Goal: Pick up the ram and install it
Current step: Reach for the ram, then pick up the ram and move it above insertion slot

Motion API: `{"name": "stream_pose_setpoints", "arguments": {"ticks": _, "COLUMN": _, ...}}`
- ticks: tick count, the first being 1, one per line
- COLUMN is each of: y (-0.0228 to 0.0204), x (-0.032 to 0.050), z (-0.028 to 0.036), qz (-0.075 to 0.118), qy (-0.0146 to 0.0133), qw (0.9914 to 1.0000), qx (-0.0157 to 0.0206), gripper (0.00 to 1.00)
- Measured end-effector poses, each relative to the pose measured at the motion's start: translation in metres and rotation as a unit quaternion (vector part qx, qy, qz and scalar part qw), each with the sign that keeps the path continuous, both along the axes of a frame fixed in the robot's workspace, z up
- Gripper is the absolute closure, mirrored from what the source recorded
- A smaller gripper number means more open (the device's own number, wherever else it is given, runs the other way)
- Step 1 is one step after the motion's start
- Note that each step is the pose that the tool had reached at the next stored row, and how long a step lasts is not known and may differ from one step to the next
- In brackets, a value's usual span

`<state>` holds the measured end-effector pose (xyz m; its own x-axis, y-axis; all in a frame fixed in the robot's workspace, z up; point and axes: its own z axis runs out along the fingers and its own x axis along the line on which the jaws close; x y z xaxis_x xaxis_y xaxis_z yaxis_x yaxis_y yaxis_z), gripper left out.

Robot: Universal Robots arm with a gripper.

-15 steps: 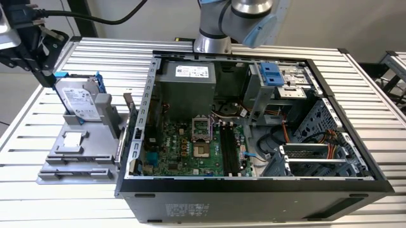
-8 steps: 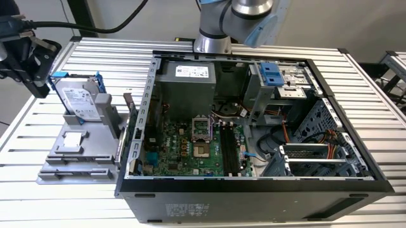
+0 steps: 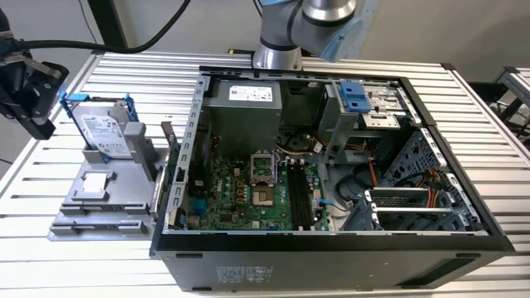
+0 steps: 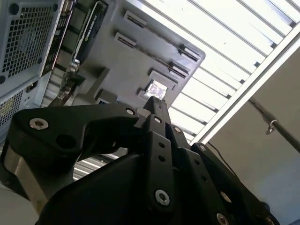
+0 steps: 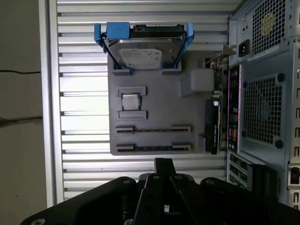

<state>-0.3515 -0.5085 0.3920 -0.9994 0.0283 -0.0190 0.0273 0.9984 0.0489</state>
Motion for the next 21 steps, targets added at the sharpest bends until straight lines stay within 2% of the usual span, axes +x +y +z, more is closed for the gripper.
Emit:
{"name": "stream_pose_setpoints", "arguments": {"ticks": 17, "y": -0.0006, "x": -0.0015, "z": 0.0000, "qz": 0.000, "qy": 0.0002, "qw": 1.00000, "qx": 0.0000, "gripper": 1.00}}
{"name": "stream_pose_setpoints", "arguments": {"ticks": 21, "y": -0.0006, "x": -0.0014, "z": 0.0002, "qz": 0.015, "qy": 0.0002, "qw": 0.99989, "qx": 0.0000, "gripper": 1.00}}
